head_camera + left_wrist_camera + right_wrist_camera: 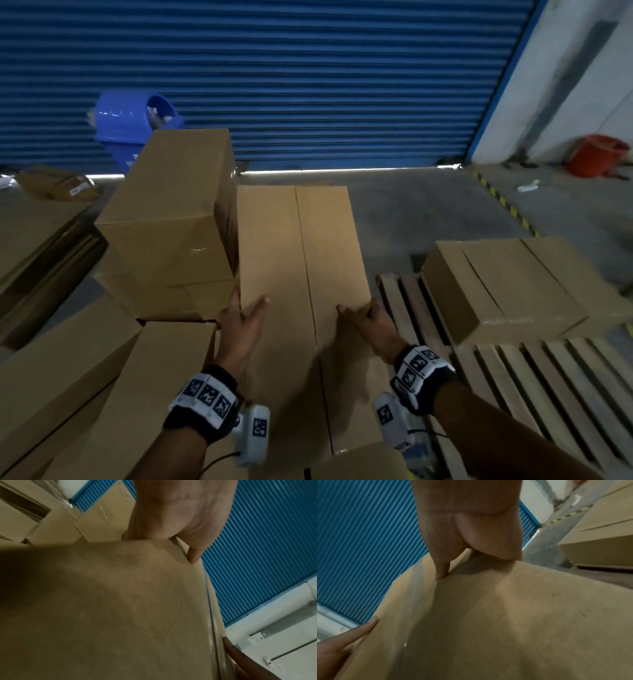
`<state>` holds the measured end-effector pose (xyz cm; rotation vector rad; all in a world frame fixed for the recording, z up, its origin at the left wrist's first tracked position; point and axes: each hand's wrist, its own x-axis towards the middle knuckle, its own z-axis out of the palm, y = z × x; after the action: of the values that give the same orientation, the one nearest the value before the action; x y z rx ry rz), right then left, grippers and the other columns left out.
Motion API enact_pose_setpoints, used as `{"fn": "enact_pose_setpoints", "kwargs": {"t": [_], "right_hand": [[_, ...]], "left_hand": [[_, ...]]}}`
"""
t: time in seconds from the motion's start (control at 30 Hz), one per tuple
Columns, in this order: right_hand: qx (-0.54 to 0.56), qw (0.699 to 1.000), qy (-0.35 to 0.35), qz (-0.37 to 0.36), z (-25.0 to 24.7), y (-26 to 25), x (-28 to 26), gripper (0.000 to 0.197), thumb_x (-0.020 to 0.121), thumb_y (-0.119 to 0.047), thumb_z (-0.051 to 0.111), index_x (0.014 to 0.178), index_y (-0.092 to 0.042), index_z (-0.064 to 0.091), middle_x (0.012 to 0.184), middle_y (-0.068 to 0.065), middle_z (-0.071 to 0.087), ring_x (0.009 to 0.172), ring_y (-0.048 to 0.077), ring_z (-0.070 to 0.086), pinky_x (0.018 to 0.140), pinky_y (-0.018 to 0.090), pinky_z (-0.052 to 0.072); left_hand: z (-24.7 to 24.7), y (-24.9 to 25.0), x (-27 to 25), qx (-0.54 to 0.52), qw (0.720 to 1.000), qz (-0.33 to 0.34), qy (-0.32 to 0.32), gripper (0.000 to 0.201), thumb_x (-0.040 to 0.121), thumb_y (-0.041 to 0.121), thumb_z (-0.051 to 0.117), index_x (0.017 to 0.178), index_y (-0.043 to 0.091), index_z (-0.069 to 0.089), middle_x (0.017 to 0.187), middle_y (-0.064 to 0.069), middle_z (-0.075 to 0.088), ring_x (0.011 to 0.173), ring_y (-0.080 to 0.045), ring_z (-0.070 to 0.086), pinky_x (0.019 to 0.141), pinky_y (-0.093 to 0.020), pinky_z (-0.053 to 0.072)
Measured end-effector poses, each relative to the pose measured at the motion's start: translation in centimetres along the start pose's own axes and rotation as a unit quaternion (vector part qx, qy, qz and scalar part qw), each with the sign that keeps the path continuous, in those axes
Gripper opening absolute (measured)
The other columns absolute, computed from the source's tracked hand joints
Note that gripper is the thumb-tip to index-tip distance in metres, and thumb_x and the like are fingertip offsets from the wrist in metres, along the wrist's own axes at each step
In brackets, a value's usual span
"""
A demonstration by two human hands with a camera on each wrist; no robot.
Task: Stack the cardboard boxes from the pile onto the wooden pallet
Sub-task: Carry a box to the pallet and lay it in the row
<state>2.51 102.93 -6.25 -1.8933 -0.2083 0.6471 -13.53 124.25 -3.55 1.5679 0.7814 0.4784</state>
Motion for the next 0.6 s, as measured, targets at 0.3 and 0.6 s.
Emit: {"fn": "enact_pose_setpoints", "kwargs": {"t": [0.3, 0.6], "right_hand": [[-0.037, 0.987, 0.111, -0.112, -9.7, -0.3, -5.1, 0.071, 0.079, -0.047, 0.078, 0.135, -0.022, 0.042, 0.115, -0.006, 0.057, 0.104, 0.012, 0.056, 0.079, 0.026, 0.049], [-0.025, 0.973, 0.175, -0.146, -26.4, 6.3, -12.5, 0.078, 0.077, -0.050, 0.079, 0.138, -0.025, 0.037, 0.120, -0.010, 0.054, 0.109, 0.012, 0.054, 0.078, 0.026, 0.051]], "left_hand": [[8.1, 2.5, -6.1, -0.103, 0.994, 0.012, -0.043, 0.062, 0.092, 0.018, 0.069, 0.148, 0.028, 0.044, 0.129, 0.005, 0.065, 0.118, -0.013, 0.061, 0.092, -0.033, 0.052], [24.7, 2.7, -17.3, -0.088, 0.994, 0.056, -0.012, 0.087, 0.078, 0.061, 0.073, 0.152, 0.031, 0.038, 0.147, 0.010, 0.053, 0.136, -0.012, 0.049, 0.113, -0.048, 0.042]]}}
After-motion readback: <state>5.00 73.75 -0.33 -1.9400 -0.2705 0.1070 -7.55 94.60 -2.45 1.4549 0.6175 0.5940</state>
